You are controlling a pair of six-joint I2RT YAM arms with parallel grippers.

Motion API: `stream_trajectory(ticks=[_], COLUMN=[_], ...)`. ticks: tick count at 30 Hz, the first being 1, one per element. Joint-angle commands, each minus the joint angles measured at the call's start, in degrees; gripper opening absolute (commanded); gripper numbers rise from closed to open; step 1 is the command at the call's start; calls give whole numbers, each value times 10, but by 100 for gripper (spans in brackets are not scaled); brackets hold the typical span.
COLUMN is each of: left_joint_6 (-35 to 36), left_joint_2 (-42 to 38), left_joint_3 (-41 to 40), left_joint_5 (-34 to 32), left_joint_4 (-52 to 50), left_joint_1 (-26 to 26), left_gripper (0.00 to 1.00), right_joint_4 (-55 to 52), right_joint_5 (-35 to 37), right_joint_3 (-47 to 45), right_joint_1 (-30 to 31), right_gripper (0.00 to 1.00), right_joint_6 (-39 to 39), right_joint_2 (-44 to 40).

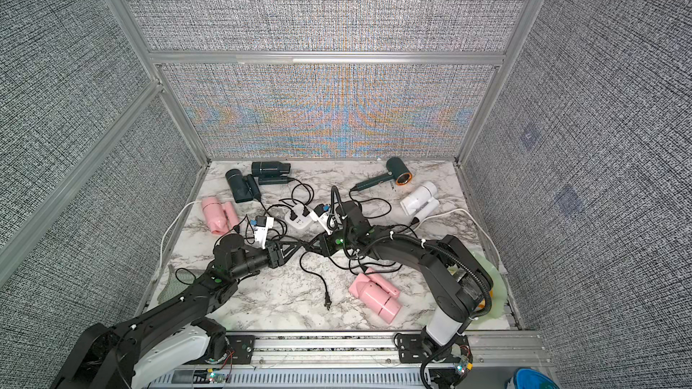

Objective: Charge the blow dryers
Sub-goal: Pick up the plug from the center of the board.

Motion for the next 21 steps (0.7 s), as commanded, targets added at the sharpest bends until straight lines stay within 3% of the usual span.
stream_trajectory(ticks=[1,7,21], left_joint_6=[-1,-10,-44], left_joint_2=[4,27,32], left_joint_3=[-2,0,-22], left_joint_5=[-3,15,69], left_joint_4=[14,57,140], left_joint_1=[4,13,55], left_gripper=[55,55,44], right_joint_4=[-6,-17,-1], right_joint_5=[-16,-38,-107], right_joint_3=[2,0,-6], right_joint_1=[-1,-3,-9], right_gripper=[0,0,0], right_joint_6=[-4,-9,10], right_joint_2=[-5,-11,-9])
